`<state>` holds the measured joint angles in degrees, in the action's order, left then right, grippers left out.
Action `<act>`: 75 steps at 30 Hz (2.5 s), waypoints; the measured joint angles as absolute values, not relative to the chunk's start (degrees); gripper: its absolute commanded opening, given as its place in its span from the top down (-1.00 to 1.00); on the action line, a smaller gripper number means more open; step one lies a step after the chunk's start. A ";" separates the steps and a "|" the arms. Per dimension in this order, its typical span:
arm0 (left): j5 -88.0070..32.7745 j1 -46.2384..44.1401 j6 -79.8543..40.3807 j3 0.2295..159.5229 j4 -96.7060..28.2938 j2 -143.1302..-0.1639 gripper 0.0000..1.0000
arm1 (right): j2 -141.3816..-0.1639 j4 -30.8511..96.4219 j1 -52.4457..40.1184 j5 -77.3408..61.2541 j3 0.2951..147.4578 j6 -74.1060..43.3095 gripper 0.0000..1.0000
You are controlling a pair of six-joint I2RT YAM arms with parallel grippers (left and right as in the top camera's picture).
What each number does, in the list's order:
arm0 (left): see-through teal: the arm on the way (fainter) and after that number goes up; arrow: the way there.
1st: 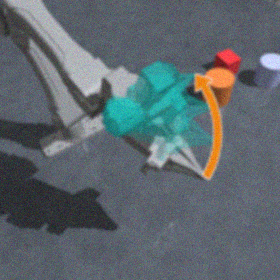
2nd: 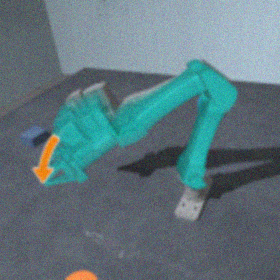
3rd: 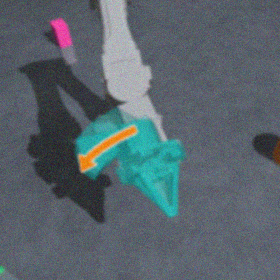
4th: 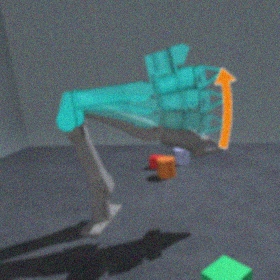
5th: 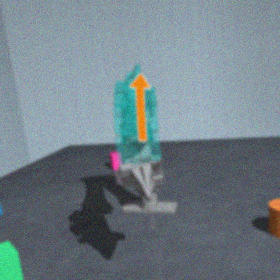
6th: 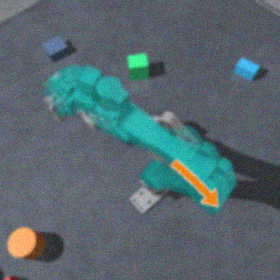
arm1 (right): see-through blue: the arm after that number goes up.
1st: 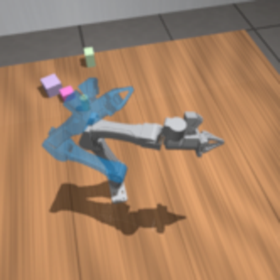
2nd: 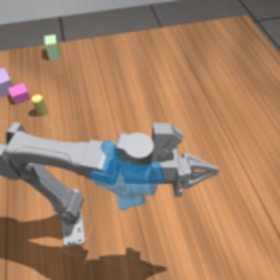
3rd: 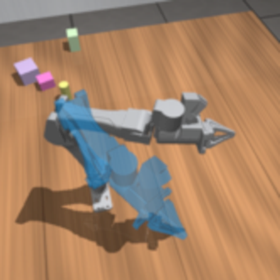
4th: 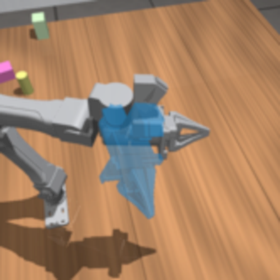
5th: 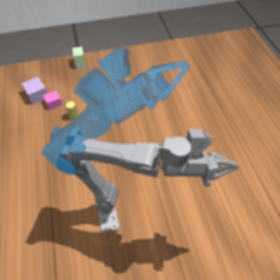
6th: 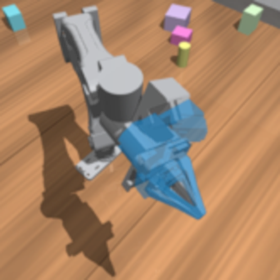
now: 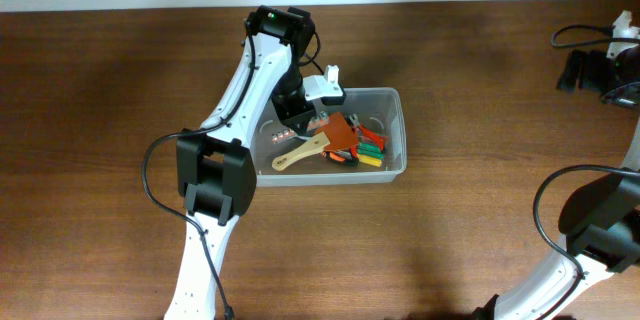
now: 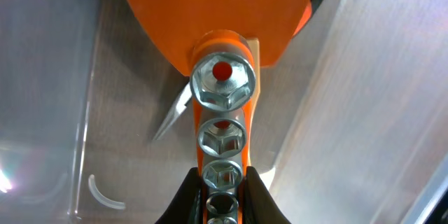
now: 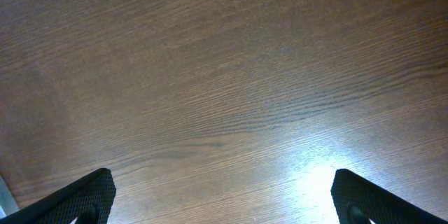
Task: Pack container
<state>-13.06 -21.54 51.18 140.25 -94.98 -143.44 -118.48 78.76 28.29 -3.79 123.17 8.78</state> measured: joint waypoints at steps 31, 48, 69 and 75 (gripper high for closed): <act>-10.55 -21.54 46.98 140.27 -92.62 -143.70 -0.06 | -118.48 78.76 28.29 -3.79 123.17 8.78 -0.97; -4.64 -18.46 35.42 174.60 -96.47 -134.45 -0.99 | -118.48 78.76 28.29 -3.79 123.17 8.75 -0.97; -1.19 -8.27 23.20 144.00 -96.60 -94.70 -0.98 | -118.48 78.72 28.29 -3.79 123.17 8.78 -0.97; -5.52 -8.21 20.88 123.59 -95.26 -78.28 -0.98 | -118.48 78.76 28.29 -3.79 123.17 8.82 -0.97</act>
<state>-5.52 -8.21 20.88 123.59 -95.26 -78.28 -118.48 78.76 28.29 -3.79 123.17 8.82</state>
